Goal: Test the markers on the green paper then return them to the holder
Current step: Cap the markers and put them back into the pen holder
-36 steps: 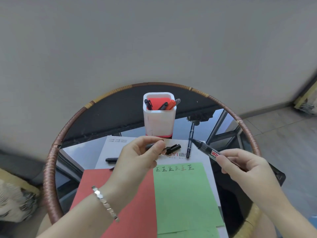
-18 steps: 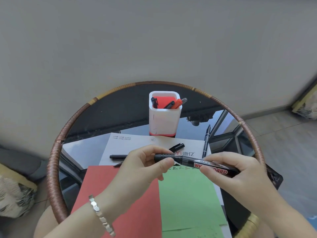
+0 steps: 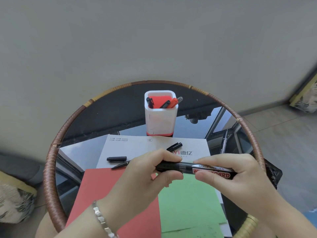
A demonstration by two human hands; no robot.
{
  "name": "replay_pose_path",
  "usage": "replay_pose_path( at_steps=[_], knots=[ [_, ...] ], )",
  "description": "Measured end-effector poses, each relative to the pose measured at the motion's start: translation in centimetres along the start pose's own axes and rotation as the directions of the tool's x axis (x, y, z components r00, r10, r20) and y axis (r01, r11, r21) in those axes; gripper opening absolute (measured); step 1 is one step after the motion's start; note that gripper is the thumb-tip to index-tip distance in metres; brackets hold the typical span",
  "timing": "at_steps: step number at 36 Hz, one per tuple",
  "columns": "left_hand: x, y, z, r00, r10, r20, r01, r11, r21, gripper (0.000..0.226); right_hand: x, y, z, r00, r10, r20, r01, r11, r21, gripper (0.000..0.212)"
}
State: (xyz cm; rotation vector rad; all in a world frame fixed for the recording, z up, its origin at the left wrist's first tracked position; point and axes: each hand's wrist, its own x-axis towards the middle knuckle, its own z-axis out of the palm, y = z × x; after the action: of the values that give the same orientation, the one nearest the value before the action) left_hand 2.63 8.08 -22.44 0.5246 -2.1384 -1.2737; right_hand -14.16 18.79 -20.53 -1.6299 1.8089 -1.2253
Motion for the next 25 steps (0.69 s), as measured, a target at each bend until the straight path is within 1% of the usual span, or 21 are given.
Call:
replay_pose_path(
  at_steps=[2, 3, 4, 5, 7, 8, 9, 10, 11, 12, 13, 14, 15, 16, 17, 18, 19, 21, 23, 25],
  knots=[
    [0.0, -0.2, 0.1, 0.994, 0.108, 0.015, -0.109, 0.988, 0.107, 0.017, -0.2, 0.1, -0.2, 0.999, 0.04, 0.006, -0.04, 0.999, 0.032, 0.035],
    [0.1, -0.3, 0.3, 0.99, 0.142, 0.023, -0.144, 0.98, 0.134, 0.02, -0.2, 0.0, -0.4, 0.998, 0.063, 0.001, -0.063, 0.997, 0.037, 0.03],
    [0.1, -0.5, 0.5, 0.988, 0.152, 0.024, -0.154, 0.979, 0.137, 0.021, -0.1, 0.0, -0.5, 0.996, 0.087, 0.001, -0.087, 0.995, 0.041, 0.024],
    [0.2, -0.5, 0.8, 0.991, 0.132, 0.016, -0.133, 0.985, 0.108, 0.02, -0.1, 0.0, -0.7, 0.994, 0.113, 0.003, -0.113, 0.992, 0.048, 0.021],
    [0.8, -0.1, 1.5, 0.999, 0.008, -0.038, -0.01, 0.999, -0.037, 0.01, -0.2, 0.3, -1.1, 0.99, 0.136, 0.021, -0.137, 0.99, 0.034, 0.02],
    [1.3, 0.1, 1.9, 0.995, -0.085, -0.059, 0.077, 0.989, -0.125, 0.006, -0.3, 0.7, -1.3, 0.988, 0.148, 0.032, -0.149, 0.989, 0.018, 0.016],
    [1.9, 0.3, 2.4, 0.981, -0.184, -0.057, 0.17, 0.967, -0.192, 0.008, -0.4, 1.1, -1.5, 0.985, 0.167, 0.049, -0.167, 0.986, -0.005, 0.01],
    [2.5, 0.3, 2.9, 0.959, -0.282, -0.027, 0.269, 0.936, -0.229, 0.009, -0.6, 1.6, -1.6, 0.983, 0.175, 0.06, -0.172, 0.984, -0.047, 0.008],
    [3.1, 0.2, 3.4, 0.932, -0.363, 0.01, 0.356, 0.905, -0.233, 0.009, -0.8, 2.2, -1.6, 0.982, 0.179, 0.066, -0.172, 0.98, -0.095, 0.013],
    [3.6, 0.1, 3.8, 0.911, -0.411, 0.029, 0.408, 0.89, -0.201, 0.01, -1.0, 2.8, -1.7, 0.981, 0.187, 0.061, -0.178, 0.976, -0.127, 0.017],
    [4.1, -0.2, 4.3, 0.909, -0.416, 0.023, 0.415, 0.9, -0.137, 0.012, -1.2, 3.3, -1.8, 0.977, 0.21, 0.038, -0.203, 0.969, -0.138, 0.02],
    [4.5, -0.8, 4.7, 0.924, -0.381, 0.0, 0.381, 0.924, -0.019, 0.013, -1.5, 3.9, -2.0, 0.973, 0.229, -0.01, -0.227, 0.962, -0.153, 0.021],
    [4.8, -1.4, 5.0, 0.944, -0.328, -0.027, 0.328, 0.931, 0.157, 0.015, -1.7, 4.5, -2.3, 0.969, 0.23, -0.093, -0.243, 0.955, -0.169, 0.022],
    [5.2, -2.0, 5.1, 0.969, -0.237, -0.066, 0.245, 0.906, 0.346, 0.019, -1.9, 5.0, -2.8, 0.956, 0.214, -0.202, -0.251, 0.951, -0.18, 0.02],
    [5.5, -2.7, 5.1, 0.991, -0.089, -0.098, 0.126, 0.853, 0.506, 0.021, -2.1, 5.5, -3.5, 0.926, 0.192, -0.324, -0.262, 0.946, -0.188, 0.016],
    [5.9, -3.4, 5.2, 0.998, 0.012, -0.069, 0.034, 0.777, 0.629, 0.021, -2.2, 6.1, -4.5, 0.88, 0.176, -0.44, -0.289, 0.935, -0.205, 0.015],
    [6.1, -4.0, 5.2, 0.998, 0.053, -0.044, -0.006, 0.705, 0.709, 0.021, -2.2, 6.6, -5.6, 0.828, 0.173, -0.533, -0.336, 0.914, -0.226, 0.017],
    [6.2, -5.0, 5.4, 0.999, 0.028, -0.03, 0.006, 0.614, 0.789, 0.022, -2.1, 8.3, -8.0, 0.741, 0.191, -0.643, -0.459, 0.843, -0.279, 0.019],
    [6.1, -5.1, 5.4, 0.999, -0.042, -0.023, 0.043, 0.576, 0.816, 0.017, -1.9, 10.5, -10.2, 0.69, 0.238, -0.683, -0.572, 0.757, -0.315, 0.026],
    [6.1, -5.2, 5.3, 0.998, -0.055, -0.022, 0.048, 0.541, 0.84, 0.015, -1.5, 12.6, -11.7, 0.648, 0.335, -0.684, -0.668, 0.681, -0.299, 0.039]
  ],
)
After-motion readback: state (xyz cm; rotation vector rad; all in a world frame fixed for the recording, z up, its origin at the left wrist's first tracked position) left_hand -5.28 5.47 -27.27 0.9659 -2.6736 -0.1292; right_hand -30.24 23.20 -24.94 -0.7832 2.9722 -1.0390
